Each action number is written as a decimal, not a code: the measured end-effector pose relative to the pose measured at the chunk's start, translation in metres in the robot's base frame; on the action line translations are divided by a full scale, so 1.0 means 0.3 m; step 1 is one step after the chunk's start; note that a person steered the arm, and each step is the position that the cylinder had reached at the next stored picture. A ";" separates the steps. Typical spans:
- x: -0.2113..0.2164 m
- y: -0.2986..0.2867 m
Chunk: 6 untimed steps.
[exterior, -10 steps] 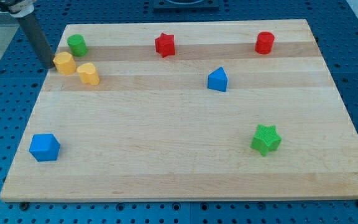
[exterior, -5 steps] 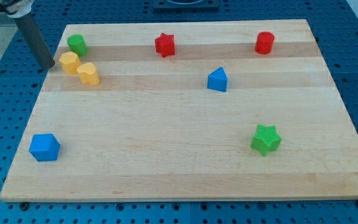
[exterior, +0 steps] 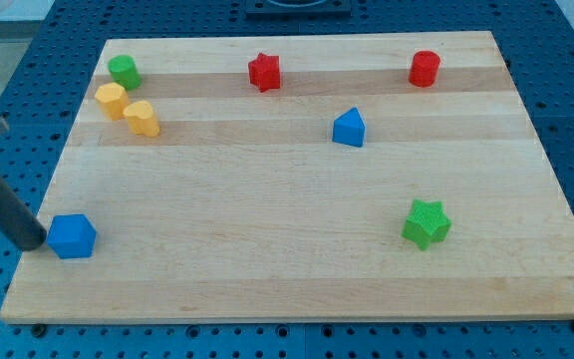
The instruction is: Slide the blue cube to the bottom left of the triangle
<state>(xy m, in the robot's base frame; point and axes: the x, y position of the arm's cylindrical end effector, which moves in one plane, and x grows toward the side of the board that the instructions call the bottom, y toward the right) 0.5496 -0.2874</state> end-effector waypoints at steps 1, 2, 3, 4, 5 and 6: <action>0.006 0.239; -0.002 0.532; -0.104 0.525; -0.049 0.274; -0.177 0.367; -0.233 0.641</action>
